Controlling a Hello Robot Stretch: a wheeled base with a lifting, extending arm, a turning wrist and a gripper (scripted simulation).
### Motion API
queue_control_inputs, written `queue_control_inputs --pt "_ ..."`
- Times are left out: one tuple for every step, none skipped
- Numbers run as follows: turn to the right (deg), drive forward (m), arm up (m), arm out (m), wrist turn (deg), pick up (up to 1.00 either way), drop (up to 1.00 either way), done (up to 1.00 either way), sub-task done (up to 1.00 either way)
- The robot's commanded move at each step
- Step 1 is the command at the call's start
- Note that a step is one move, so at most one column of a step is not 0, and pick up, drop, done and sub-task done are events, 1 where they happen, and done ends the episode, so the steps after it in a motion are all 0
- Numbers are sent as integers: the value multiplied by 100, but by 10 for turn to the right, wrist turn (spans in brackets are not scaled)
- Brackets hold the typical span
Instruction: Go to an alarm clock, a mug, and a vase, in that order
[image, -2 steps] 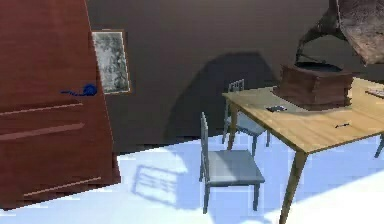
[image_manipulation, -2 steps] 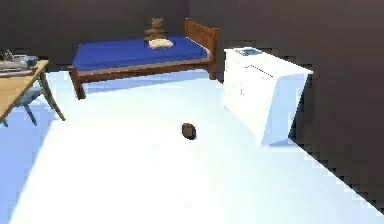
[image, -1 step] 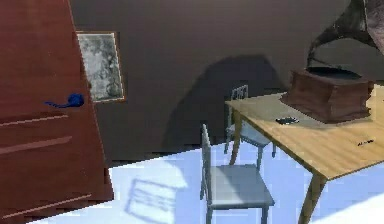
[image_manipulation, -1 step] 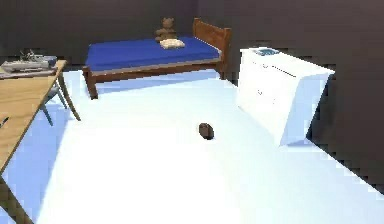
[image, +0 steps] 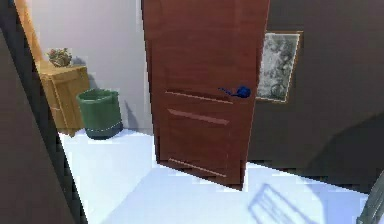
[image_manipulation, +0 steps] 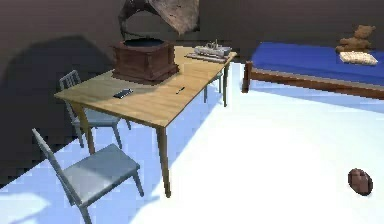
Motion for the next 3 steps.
queue_control_inputs --pt "-150 0 0 0 0 0 0 0 0" --pt "0 100 0 0 0 0 0 0 0" --pt "0 35 0 0 0 0 0 0 0"
